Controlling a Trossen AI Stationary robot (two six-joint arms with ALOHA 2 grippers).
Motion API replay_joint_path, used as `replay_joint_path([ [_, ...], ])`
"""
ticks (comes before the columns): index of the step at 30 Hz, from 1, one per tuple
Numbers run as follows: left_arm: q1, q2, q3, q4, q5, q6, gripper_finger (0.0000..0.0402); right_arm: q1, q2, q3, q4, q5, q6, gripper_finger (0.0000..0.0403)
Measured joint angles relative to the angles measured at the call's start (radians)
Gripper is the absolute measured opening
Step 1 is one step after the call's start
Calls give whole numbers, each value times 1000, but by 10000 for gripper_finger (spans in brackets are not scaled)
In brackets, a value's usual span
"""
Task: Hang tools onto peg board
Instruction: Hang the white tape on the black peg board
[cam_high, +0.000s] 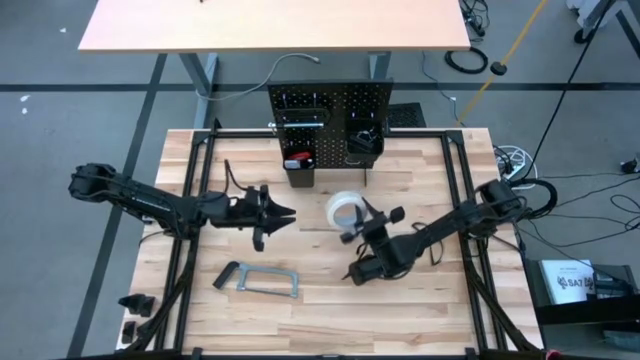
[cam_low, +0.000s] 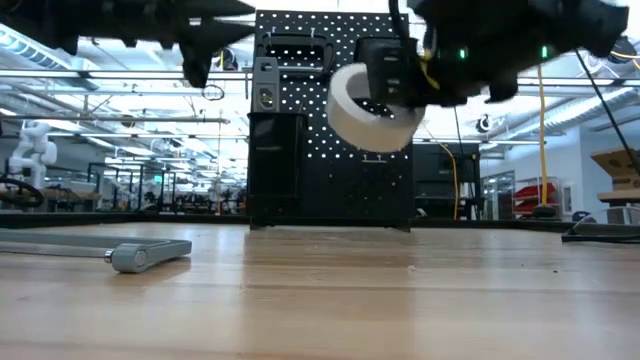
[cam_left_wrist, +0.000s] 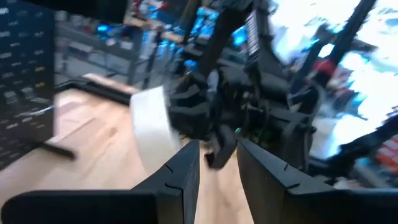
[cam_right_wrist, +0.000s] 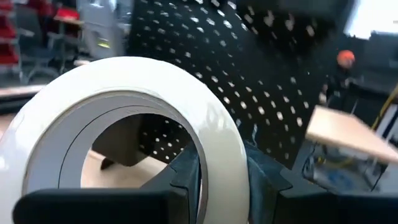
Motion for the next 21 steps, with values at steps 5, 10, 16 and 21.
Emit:
replay_joint_path([
  [5,-1,15,0,55,-12,-49,112,39,0,93,1,1,-238,76],
  [10,-46,119,27,129,-9,-43,116,77,0,189,3,2,-421,76],
  [16,-68,241,110,134,3,9,161,126,0,259,0,1,-592,76],
  [21,-66,280,151,135,26,1,216,170,0,302,2,0,-701,76],
])
